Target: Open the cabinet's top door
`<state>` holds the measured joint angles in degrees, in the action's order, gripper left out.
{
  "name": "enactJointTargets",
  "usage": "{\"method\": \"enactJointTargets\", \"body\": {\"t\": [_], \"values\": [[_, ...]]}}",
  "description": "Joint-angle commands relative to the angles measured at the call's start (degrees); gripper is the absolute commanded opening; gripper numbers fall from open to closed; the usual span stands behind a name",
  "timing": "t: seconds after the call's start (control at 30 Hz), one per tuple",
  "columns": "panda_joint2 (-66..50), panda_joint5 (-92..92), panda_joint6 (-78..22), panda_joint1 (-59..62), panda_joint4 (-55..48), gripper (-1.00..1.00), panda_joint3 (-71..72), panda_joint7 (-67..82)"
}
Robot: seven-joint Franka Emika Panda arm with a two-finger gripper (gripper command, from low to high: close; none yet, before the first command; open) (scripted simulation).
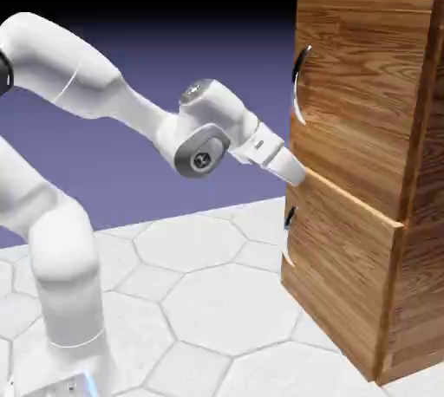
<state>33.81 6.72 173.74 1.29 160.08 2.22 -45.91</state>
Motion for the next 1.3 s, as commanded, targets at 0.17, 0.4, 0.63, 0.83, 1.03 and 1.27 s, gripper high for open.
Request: {"method": "enactJointTargets", "body": {"t": [0.17,0.4,0.63,0.83,1.03,1.27], "values": [[2.6,15.0,-0.6,4.4,-2.1,0.00,4.9,-7.7],[5.5,32.4,-1.3,9.5,-4.4,0.00,10.7,-16.7],[8.5,49.8,-1.9,14.7,-6.8,0.00,16.5,-25.6],[11.1,64.8,-2.5,19.1,-8.9,0.00,21.4,-33.3],[13.6,79.8,-3.1,23.5,-10.9,0.00,26.3,-41.0],[16.6,97.2,-3.8,28.6,-13.3,0.00,32.1,-50.0]]}}
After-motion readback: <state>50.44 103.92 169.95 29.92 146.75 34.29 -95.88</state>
